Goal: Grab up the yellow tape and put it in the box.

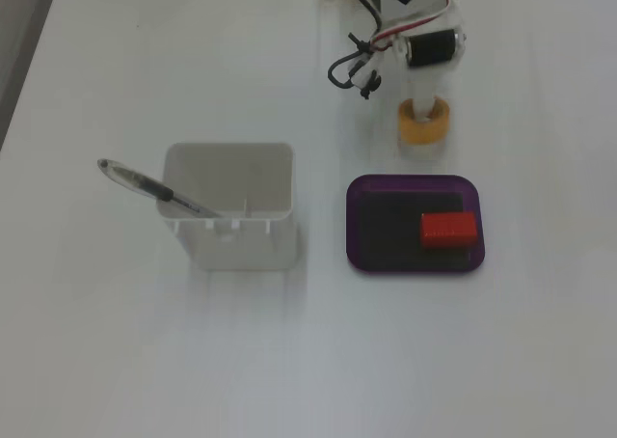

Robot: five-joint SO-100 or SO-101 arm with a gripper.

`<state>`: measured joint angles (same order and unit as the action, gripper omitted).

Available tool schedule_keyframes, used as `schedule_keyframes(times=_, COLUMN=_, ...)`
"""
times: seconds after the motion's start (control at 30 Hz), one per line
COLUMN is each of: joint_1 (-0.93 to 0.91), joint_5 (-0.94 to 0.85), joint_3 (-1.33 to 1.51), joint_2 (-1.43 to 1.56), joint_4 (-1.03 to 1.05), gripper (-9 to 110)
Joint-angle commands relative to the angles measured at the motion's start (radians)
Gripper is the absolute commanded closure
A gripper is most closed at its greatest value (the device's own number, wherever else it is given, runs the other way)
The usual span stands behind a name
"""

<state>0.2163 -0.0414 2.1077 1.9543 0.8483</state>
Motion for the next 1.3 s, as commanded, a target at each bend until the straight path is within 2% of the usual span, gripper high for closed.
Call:
schedule_keyframes(times=0.0, joint_1=-0.064, joint_5=-0.003, joint_3=-0.160, joint_2=0.075, joint_4=-0.008, gripper=102)
schedule_keyframes(times=0.2, joint_1=-0.169, joint_5=-0.003, joint_3=-0.328, joint_2=-0.012, joint_4=0.005, gripper=102)
schedule_keyframes(times=0.6, joint_1=-0.178, joint_5=-0.002, joint_3=-0.488, joint_2=-0.324, joint_4=-0.008, gripper=102)
schedule_keyframes(times=0.9, joint_1=-0.172, joint_5=0.000, joint_3=-0.500, joint_2=-0.459, joint_4=-0.009, gripper=102)
schedule_keyframes(times=1.27, joint_1=-0.170, joint_5=0.006, joint_3=-0.500, joint_2=-0.472, joint_4=-0.011, gripper=102)
